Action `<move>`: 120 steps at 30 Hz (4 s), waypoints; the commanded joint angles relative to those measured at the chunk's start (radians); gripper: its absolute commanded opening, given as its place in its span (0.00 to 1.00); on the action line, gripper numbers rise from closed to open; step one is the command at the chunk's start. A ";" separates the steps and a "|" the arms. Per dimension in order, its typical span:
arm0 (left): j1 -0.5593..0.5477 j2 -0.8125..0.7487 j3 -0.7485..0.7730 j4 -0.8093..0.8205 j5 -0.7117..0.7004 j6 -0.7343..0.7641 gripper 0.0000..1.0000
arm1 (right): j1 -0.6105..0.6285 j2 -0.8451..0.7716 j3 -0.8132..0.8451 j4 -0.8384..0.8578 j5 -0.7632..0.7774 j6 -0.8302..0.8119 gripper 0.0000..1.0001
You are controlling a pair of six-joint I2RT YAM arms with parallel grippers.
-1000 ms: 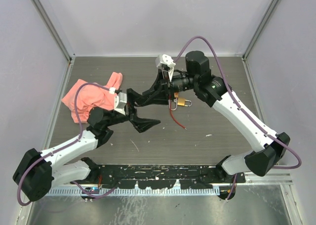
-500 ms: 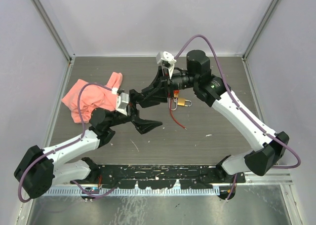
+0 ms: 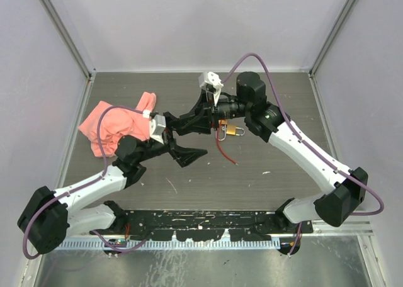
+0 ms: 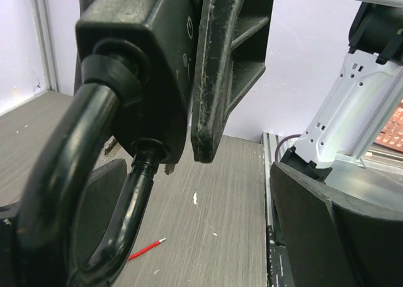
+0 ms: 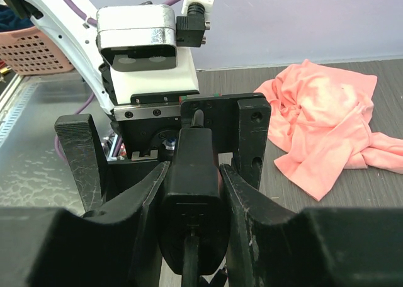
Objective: Lock with the key
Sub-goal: Lock the lock.
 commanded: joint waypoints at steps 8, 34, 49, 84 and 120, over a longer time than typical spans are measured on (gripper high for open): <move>-0.051 0.050 0.146 0.058 0.133 0.010 0.97 | 0.099 0.046 -0.033 0.185 -0.120 0.162 0.01; -0.114 0.059 0.257 -0.269 0.096 0.008 0.92 | 0.154 0.108 -0.008 0.135 -0.130 0.136 0.01; -0.113 0.055 0.302 -0.376 0.189 0.014 0.91 | 0.163 0.133 -0.012 0.163 -0.210 0.175 0.01; -0.098 0.089 0.453 -0.642 0.256 0.131 0.88 | 0.232 0.271 0.130 -0.159 -0.225 -0.016 0.01; -0.195 0.096 0.510 -0.649 0.148 0.230 0.88 | 0.263 0.294 0.076 0.044 -0.329 0.166 0.01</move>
